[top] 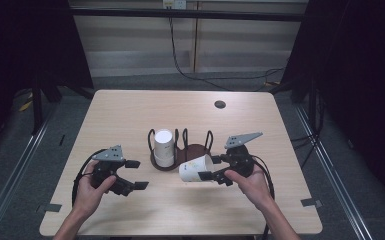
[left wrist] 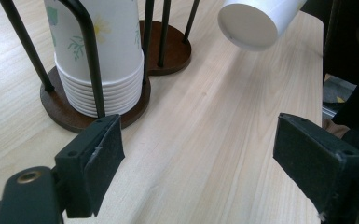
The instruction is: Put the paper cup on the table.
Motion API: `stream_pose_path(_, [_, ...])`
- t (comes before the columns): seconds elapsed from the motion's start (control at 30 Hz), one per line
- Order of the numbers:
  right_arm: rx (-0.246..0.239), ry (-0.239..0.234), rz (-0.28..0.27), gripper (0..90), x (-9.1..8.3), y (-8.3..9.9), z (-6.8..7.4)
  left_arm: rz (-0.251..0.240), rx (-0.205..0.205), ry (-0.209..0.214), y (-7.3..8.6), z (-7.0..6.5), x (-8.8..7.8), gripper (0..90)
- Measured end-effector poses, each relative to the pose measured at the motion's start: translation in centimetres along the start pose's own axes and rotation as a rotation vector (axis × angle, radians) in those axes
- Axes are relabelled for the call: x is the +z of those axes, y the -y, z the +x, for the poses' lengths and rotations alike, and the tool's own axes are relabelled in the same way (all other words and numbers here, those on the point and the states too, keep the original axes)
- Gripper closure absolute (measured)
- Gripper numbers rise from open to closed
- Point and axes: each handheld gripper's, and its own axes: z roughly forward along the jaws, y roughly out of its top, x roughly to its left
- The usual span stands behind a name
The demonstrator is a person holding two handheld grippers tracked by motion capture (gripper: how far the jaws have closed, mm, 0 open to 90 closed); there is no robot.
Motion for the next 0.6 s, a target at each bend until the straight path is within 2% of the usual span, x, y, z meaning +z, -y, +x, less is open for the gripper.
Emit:
stream_pose_path(0.1, [0.008, 0.018, 0.020, 27.9, -0.6, 0.2, -0.2, -0.005, 0.007, -0.003, 0.1, 0.0, -0.4, 16.2])
stream_pose_path(0.17, [0.010, 0.032, 0.034, 27.9, -1.0, 0.3, -0.4, -0.018, -0.004, -0.006, 0.3, 0.1, -0.6, 16.1])
stream_pose_path(0.37, [0.033, 0.036, 0.043, 27.9, -2.3, 0.7, -0.9, -0.007, -0.015, -0.016, 0.5, 0.5, -0.7, 16.1])
stream_pose_path(0.6, [0.044, 0.082, 0.084, 27.9, -3.4, 0.5, -1.9, -0.002, -0.018, -0.021, 0.6, 0.8, -0.5, 16.2])
